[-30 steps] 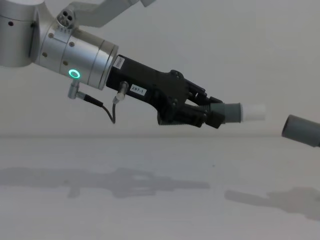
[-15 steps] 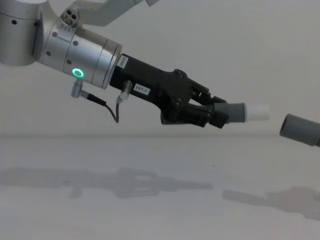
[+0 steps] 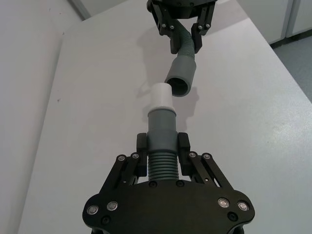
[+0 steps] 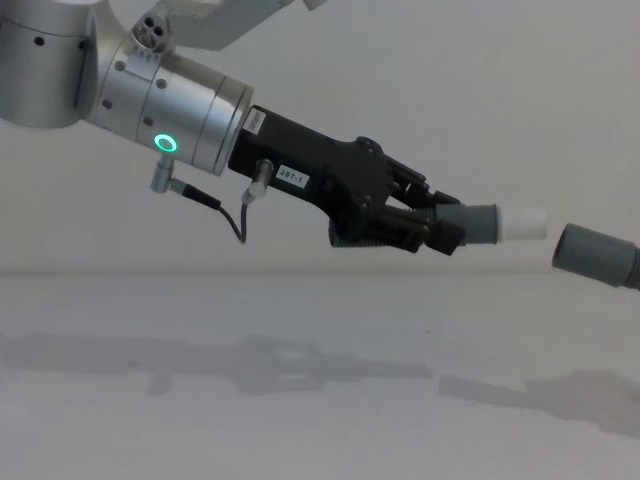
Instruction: Use both hands to pick up one end of the pipe from the table, align the ends, and insert them.
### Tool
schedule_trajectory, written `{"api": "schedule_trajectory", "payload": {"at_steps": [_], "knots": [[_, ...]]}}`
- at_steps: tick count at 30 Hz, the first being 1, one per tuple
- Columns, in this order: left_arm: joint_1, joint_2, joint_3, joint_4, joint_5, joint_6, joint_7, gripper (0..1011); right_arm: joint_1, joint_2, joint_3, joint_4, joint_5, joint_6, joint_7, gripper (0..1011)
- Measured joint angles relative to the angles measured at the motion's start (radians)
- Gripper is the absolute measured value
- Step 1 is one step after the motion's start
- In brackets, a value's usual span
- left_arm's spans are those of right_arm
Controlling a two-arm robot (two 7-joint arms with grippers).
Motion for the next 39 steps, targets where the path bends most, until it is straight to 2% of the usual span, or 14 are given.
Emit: {"api": "schedule_trajectory", "payload": {"at_steps": [39], "knots": [[-0.04,-0.028,0.045,0.059,-0.022,-0.022,-0.028,354,0.032,0.0,-0.028,0.01,0.007,-0.006,-0.01,274]]}}
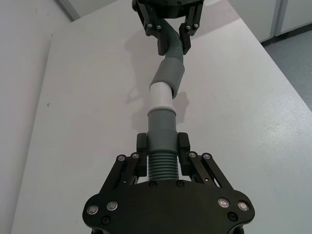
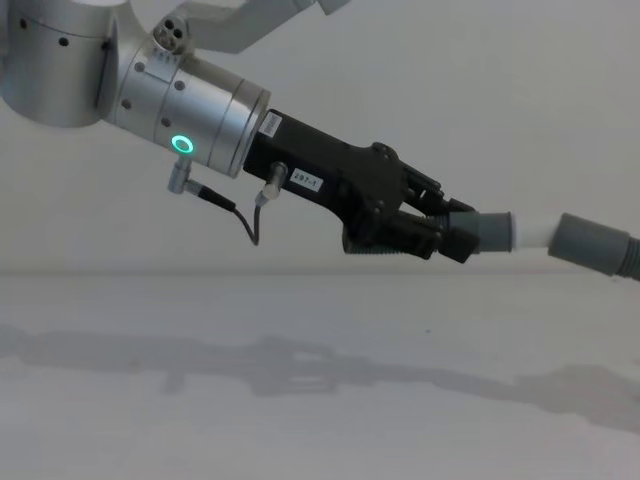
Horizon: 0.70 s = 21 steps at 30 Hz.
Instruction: Use both hands to pick up one end of the pipe from the table, align the ends, and insert them.
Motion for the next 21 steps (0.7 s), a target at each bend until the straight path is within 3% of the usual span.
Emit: {"api": "schedule_trajectory", "payload": {"at_steps": [21], "knots": [[-0.013,-0.013,0.03,0.009,0.001,0.004,0.009,354,0.009,0.013,-0.008,-0.009,0.021,-0.01,0.007,274]]}}
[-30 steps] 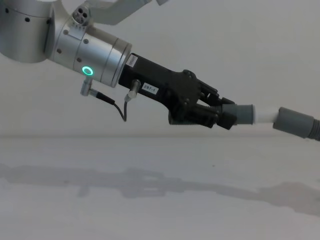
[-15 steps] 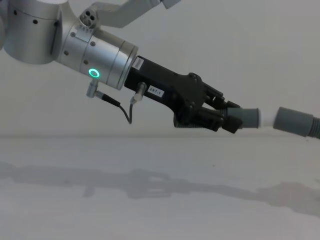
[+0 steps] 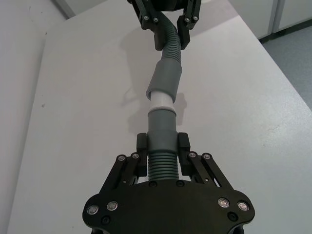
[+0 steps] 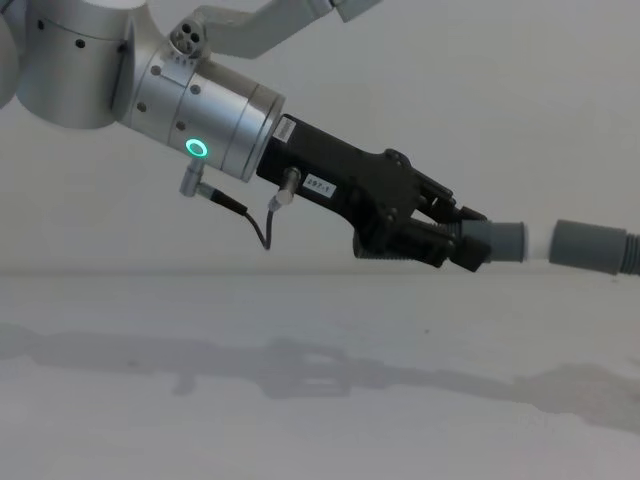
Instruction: Use both hands to pick up one end of the pipe from the table, align the ends, and insert them.
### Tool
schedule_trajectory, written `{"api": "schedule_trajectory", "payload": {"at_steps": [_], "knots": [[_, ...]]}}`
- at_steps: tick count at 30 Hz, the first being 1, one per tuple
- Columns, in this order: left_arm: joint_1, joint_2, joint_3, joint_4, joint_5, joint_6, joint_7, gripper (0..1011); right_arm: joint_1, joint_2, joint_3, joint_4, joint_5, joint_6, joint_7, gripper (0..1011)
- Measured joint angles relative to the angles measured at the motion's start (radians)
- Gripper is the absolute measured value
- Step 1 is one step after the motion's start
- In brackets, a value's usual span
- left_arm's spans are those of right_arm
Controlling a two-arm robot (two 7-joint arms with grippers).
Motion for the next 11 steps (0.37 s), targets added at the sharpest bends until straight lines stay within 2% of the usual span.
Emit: {"api": "schedule_trajectory", "payload": {"at_steps": [11], "knots": [[-0.002,0.0,0.006,-0.003,0.004,0.007,0.012,354,0.002,0.002,-0.002,-0.001,0.004,-0.001,0.003,274]]}}
